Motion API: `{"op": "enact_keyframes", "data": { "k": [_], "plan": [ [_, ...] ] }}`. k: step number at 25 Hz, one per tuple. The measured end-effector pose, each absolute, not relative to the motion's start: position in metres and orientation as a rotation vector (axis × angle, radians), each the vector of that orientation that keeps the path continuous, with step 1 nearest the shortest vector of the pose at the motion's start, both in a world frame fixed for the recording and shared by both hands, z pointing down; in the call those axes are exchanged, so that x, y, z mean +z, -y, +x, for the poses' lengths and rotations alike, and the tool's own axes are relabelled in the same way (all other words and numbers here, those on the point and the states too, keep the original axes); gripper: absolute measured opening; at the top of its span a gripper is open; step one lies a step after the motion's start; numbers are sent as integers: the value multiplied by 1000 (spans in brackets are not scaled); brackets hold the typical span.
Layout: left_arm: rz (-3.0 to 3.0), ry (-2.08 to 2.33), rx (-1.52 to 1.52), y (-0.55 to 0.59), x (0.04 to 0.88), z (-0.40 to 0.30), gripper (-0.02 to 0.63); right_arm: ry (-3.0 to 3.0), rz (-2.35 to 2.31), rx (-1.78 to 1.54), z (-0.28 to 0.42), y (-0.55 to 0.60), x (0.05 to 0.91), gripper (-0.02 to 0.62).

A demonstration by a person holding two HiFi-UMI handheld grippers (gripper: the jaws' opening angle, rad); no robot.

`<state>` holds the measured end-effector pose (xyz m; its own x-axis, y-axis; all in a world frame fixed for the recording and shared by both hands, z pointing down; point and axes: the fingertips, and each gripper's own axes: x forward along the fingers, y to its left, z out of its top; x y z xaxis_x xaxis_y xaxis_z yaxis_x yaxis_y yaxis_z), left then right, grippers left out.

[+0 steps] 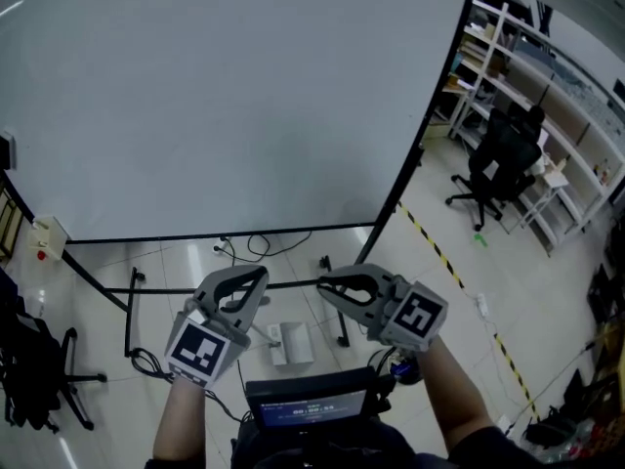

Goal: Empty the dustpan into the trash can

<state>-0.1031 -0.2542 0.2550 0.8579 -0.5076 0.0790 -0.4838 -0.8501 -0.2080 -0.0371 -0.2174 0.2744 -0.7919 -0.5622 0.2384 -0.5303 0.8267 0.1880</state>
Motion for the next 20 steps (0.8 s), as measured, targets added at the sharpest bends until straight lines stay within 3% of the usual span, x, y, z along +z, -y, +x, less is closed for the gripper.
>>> {"op": "enact_keyframes", "data": {
  "k": [2, 20],
  "plan": [
    [-2853, -726, -207, 255, 259, -101, 0, 2726, 883, -160, -35, 220, 271, 6],
    [-2921, -363, -157, 240, 270, -20, 0, 2618, 1121, -91, 24, 192, 272, 8]
  ]
}}
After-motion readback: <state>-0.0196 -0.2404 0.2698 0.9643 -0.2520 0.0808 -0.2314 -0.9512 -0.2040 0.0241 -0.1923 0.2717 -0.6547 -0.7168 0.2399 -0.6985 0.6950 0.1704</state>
